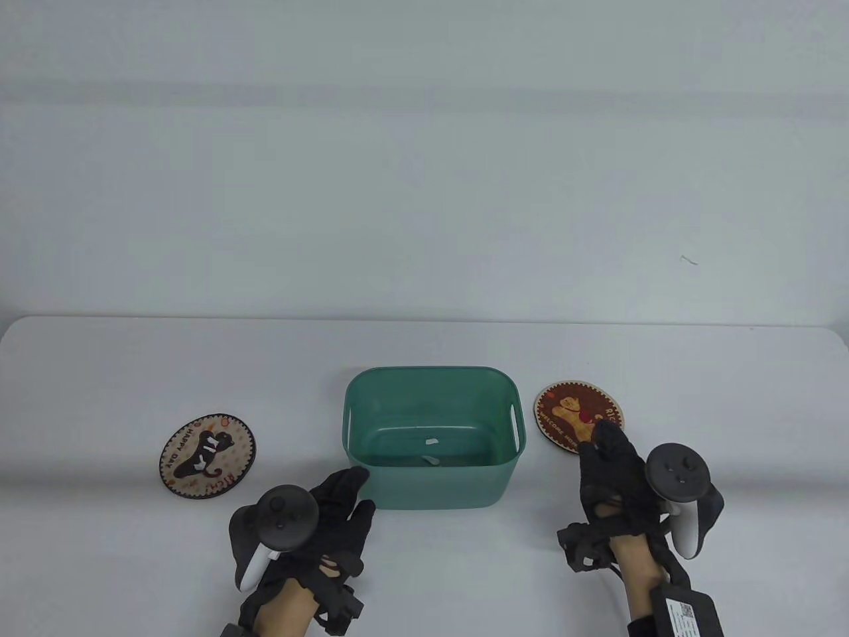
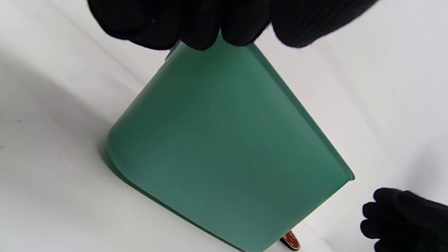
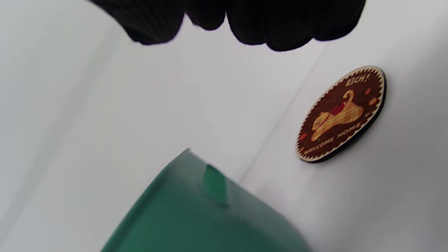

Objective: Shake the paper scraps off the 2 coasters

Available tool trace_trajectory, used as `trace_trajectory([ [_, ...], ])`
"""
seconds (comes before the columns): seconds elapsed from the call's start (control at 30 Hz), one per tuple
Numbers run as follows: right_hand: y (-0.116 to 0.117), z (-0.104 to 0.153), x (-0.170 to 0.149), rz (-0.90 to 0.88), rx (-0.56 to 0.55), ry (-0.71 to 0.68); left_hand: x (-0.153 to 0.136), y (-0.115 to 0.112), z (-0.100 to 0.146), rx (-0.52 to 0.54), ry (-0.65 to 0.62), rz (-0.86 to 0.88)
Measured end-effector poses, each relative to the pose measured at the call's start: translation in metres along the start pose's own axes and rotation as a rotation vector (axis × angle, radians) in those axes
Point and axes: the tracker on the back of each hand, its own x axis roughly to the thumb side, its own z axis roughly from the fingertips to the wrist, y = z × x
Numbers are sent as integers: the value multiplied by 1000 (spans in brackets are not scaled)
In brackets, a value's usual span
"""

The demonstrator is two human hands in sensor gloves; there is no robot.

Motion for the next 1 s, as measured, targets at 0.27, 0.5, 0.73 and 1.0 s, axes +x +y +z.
trace_trajectory([
  [0.27,45,33,11,213,251,-80,-15,2,-3,4,43,-1],
  [0.5,73,46,-4,315,369,-55,-62,25,-6,168,283,-17],
  [0.73,72,45,-3,311,394,-43,-148,79,3,357,661,7],
  [1.0,76,44,7,289,434,-64,-208,115,-5,312,908,-75],
])
